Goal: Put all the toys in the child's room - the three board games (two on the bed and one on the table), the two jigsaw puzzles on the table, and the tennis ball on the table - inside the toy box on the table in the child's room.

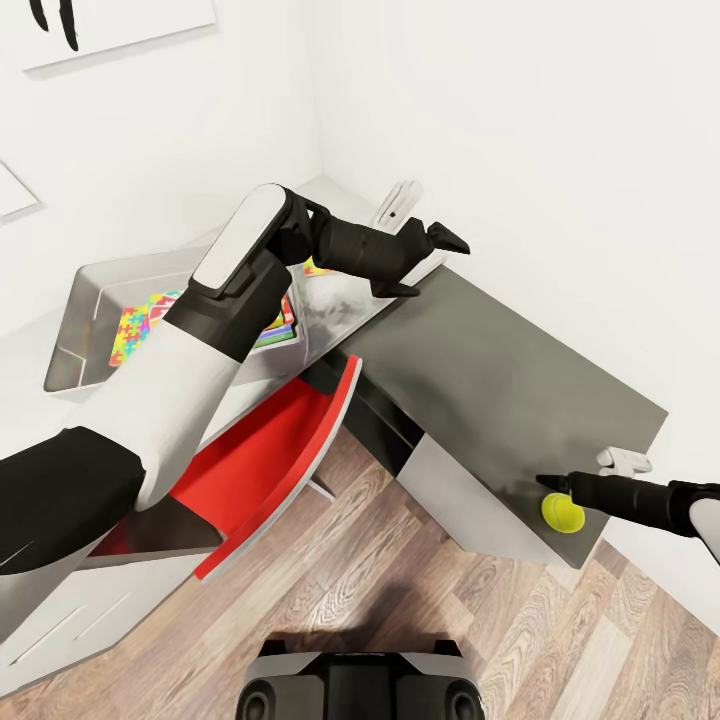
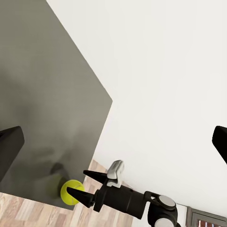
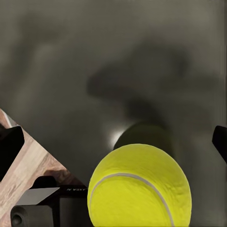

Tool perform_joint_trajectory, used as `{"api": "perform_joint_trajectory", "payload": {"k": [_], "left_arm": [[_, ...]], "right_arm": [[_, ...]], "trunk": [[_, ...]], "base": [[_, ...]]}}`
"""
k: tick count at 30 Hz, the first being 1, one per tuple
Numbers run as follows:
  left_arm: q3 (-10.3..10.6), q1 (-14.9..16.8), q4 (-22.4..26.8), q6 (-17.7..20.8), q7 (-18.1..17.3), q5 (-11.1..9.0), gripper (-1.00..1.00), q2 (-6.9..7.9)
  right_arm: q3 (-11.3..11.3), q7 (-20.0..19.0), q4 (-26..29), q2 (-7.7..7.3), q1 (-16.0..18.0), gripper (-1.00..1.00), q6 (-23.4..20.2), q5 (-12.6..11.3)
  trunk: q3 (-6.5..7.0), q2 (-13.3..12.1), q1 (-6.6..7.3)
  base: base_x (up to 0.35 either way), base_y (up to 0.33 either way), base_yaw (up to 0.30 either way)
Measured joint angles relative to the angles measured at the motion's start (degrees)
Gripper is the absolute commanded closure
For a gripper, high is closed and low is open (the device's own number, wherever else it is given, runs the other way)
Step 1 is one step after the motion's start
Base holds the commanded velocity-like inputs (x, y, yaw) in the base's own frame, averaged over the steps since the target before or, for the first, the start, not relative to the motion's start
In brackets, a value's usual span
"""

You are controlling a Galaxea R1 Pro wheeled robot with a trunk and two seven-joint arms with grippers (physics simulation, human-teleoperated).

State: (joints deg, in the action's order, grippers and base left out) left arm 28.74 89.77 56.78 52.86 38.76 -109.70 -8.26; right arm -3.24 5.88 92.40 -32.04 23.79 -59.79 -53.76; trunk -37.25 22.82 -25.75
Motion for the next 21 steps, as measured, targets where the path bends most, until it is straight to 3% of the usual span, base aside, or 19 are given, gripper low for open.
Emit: {"api": "perform_joint_trajectory", "payload": {"k": [21], "left_arm": [[0.0, 0.03, -0.01, 0.0, -0.02, 0.0, -1.0, -0.04]], "right_arm": [[-0.01, 0.09, -0.08, -0.18, -1.11, -1.0, 0.0, 0.32]], "trunk": [[0.0, 0.0, 0.0]], "base": [[0.0, 0.0, 0.0]]}}
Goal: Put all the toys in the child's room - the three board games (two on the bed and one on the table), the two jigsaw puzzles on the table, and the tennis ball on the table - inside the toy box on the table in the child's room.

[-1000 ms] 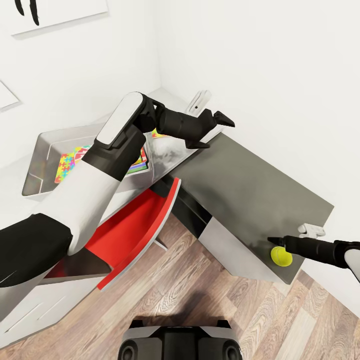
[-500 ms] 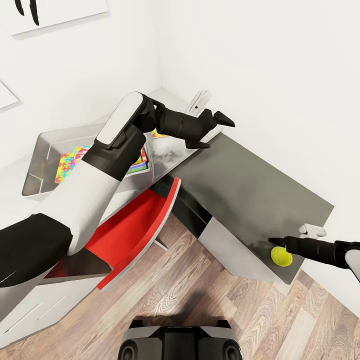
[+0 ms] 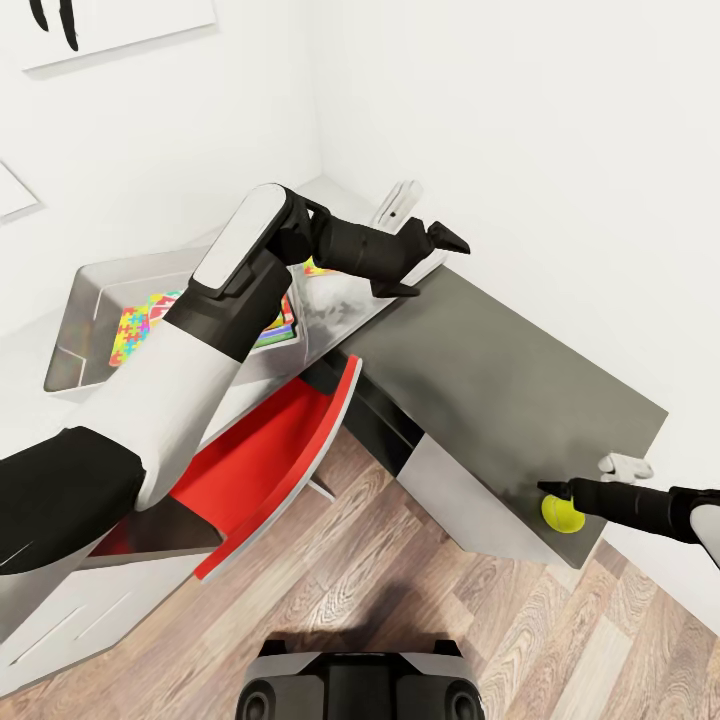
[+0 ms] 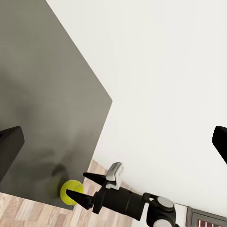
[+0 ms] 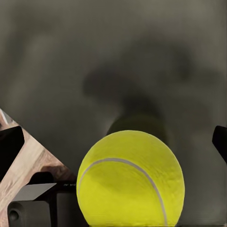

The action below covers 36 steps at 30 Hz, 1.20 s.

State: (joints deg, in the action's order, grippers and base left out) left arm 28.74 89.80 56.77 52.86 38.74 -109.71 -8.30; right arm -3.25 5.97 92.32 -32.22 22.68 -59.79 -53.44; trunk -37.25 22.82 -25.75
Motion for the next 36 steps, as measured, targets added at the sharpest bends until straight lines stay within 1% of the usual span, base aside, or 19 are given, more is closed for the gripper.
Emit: {"api": "perform_joint_trajectory", "payload": {"k": [12, 36], "left_arm": [[0.0, 0.05, 0.0, -0.03, -0.05, 0.0, -1.0, -0.07], [0.0, 0.06, 0.0, -0.08, -0.04, 0.0, -1.0, -0.12]], "right_arm": [[0.0, 0.02, 0.01, 0.06, -1.27, -1.0, 0.0, 0.08], [0.08, 0.02, 0.05, 0.08, -1.97, -1.0, 0.0, 0.09]], "trunk": [[0.0, 0.0, 0.0], [0.0, 0.0, 0.0]], "base": [[0.0, 0.0, 0.0], [0.0, 0.0, 0.0]]}}
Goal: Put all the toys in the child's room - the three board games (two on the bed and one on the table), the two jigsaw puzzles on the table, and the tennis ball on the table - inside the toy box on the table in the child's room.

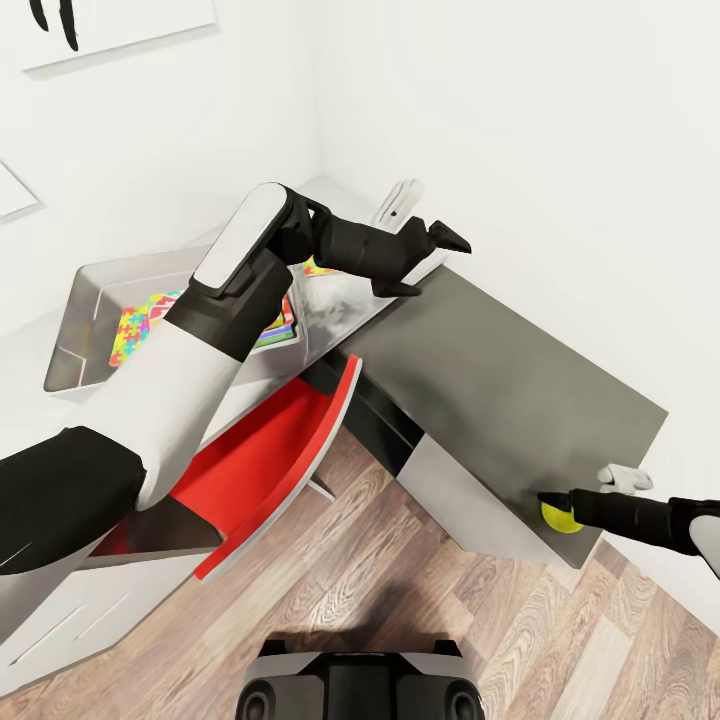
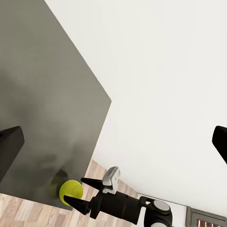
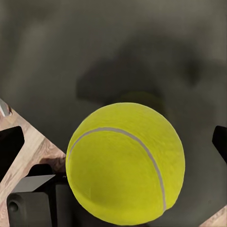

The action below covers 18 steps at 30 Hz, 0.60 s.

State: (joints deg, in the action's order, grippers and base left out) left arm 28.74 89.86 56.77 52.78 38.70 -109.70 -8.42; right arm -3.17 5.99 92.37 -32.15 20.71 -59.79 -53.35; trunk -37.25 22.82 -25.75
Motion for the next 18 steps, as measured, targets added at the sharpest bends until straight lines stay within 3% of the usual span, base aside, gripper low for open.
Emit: {"api": "perform_joint_trajectory", "payload": {"k": [18], "left_arm": [[0.0, 0.0, 0.0, -0.75, -0.01, 0.0, -1.0, 0.03]], "right_arm": [[0.06, 0.01, 0.02, 0.02, -0.17, -1.0, 0.0, 0.0]], "trunk": [[0.0, 0.0, 0.0]], "base": [[0.0, 0.0, 0.0]]}}
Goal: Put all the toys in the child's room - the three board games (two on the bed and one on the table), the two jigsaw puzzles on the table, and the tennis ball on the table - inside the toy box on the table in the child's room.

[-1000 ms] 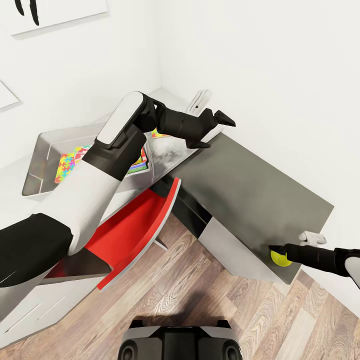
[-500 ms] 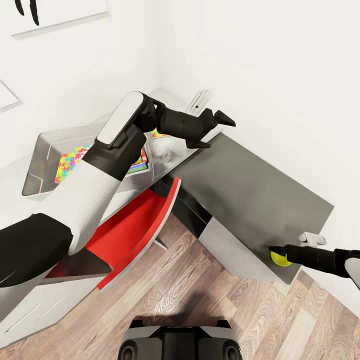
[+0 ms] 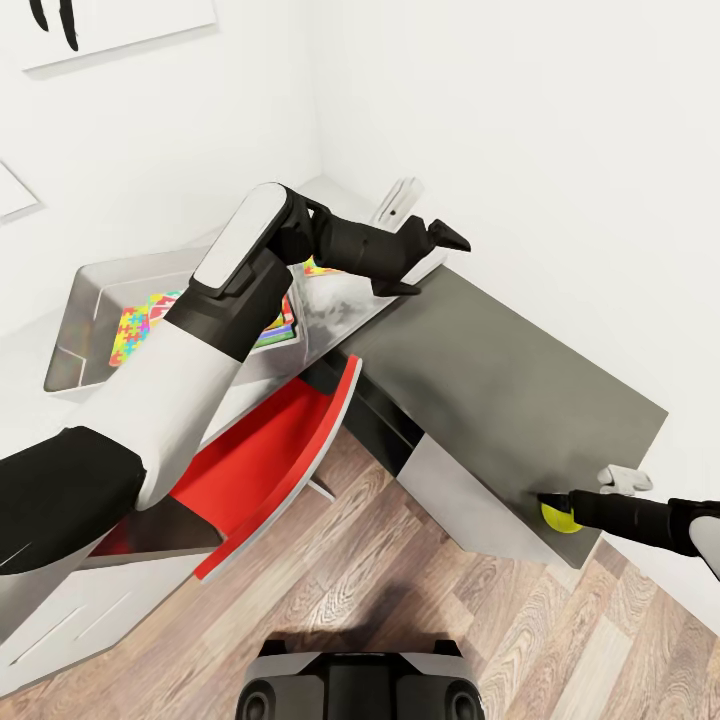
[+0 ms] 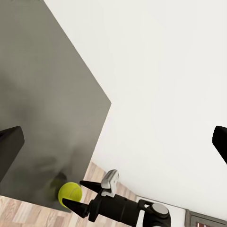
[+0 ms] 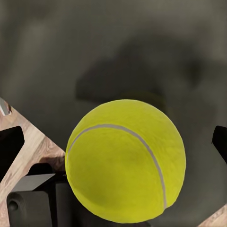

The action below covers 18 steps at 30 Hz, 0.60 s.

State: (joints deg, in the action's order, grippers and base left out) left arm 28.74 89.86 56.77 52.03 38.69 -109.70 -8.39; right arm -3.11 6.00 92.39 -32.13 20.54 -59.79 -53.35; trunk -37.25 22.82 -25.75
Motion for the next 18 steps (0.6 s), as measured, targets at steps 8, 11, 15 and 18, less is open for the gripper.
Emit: {"api": "perform_joint_trajectory", "payload": {"k": [8, 11, 15, 18], "left_arm": [[0.0, 0.0, 0.0, -0.1, 0.0, 0.0, -1.0, 0.02], [0.0, 0.0, 0.0, -0.13, 0.0, 0.0, -1.0, 0.03], [0.0, 0.0, 0.0, -0.15, 0.0, 0.0, -1.0, 0.02], [0.0, 0.0, 0.0, -0.16, 0.0, 0.0, -1.0, 0.03]], "right_arm": [[0.02, 0.04, 0.0, 0.08, -0.28, -1.0, 0.0, 0.0], [0.03, 0.06, -0.01, 0.13, -0.37, -1.0, 0.0, 0.0], [0.03, 0.07, -0.03, 0.17, -0.43, -1.0, 0.0, 0.0], [0.06, 0.07, -0.05, 0.22, -0.47, -1.0, 0.0, 0.0]], "trunk": [[0.0, 0.0, 0.0], [0.0, 0.0, 0.0], [0.0, 0.0, 0.0], [0.0, 0.0, 0.0]], "base": [[0.0, 0.0, 0.0], [0.0, 0.0, 0.0], [0.0, 0.0, 0.0], [0.0, 0.0, 0.0]]}}
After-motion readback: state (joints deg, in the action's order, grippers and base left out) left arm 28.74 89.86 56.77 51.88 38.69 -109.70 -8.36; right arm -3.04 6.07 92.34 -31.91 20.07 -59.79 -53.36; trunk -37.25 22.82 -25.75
